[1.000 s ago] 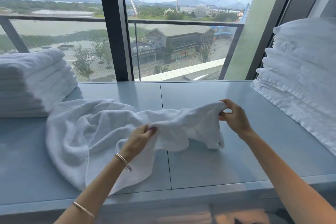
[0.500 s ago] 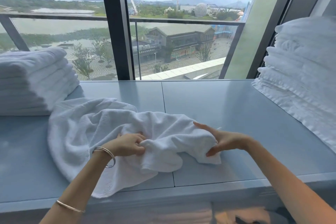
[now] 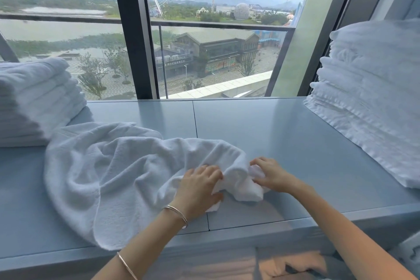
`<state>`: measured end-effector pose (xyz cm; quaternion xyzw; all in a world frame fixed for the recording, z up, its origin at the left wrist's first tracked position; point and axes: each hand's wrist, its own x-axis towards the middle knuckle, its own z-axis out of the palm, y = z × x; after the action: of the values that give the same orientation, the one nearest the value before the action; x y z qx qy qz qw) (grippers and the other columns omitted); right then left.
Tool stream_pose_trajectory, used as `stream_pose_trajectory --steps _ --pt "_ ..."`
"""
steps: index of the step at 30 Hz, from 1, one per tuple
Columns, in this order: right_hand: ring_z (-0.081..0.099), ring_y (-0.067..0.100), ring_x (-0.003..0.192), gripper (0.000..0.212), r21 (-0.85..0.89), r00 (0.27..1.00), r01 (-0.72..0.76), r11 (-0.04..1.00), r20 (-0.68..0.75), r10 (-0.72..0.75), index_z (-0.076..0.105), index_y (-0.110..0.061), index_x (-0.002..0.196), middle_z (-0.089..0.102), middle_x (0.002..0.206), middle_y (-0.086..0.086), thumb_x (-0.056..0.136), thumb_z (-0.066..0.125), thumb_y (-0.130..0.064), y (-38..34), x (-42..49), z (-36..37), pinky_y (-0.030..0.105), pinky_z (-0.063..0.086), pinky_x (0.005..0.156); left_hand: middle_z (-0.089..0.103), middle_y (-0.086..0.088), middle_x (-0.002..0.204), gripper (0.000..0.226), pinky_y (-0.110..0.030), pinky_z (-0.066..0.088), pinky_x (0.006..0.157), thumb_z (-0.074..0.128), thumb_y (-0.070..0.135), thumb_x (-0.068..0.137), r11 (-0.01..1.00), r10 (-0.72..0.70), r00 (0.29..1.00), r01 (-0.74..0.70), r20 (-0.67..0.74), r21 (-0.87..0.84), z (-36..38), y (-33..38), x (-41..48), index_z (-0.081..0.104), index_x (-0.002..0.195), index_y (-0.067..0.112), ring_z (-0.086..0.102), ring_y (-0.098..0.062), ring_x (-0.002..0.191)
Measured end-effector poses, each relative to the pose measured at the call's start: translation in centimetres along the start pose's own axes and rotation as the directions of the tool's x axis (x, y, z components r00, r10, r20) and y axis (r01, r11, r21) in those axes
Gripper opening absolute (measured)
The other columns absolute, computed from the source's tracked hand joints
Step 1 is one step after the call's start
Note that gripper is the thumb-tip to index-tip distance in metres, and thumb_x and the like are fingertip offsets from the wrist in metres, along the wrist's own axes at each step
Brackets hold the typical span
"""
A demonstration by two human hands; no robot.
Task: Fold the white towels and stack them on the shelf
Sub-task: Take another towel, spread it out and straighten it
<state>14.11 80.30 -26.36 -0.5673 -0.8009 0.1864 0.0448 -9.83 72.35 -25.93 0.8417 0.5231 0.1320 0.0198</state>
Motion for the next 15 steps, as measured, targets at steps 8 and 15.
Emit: stream_pose_trajectory --steps 8,15 --pt "0.052 0.02 0.083 0.014 0.081 0.991 -0.126 0.989 -0.037 0.13 0.047 -0.02 0.085 0.054 0.088 0.001 0.084 0.061 -0.02 0.8 0.2 -3.9 0.029 0.041 0.064 0.062 -0.004 0.077 0.016 -0.031 0.031 0.058 0.051 0.033 0.088 0.96 -0.241 0.967 0.225 -0.085 -0.165 -4.0 -0.8 -0.1 0.049 0.079 0.02 0.057 -0.028 0.077" --pt "0.054 0.03 0.097 0.017 0.641 0.682 -0.152 0.753 -0.483 0.549 0.05 -0.004 0.103 0.052 0.099 0.015 0.087 0.053 -0.008 3.7 4.0 -11.6 0.033 0.044 0.075 0.06 0.002 0.078 0.015 -0.031 0.041 0.067 0.051 0.038 0.088 0.961 -0.222 0.972 0.231 0.073 -0.153 -5.5 -0.4 0.0 0.05 0.08 0.026 0.057 -0.022 0.079"
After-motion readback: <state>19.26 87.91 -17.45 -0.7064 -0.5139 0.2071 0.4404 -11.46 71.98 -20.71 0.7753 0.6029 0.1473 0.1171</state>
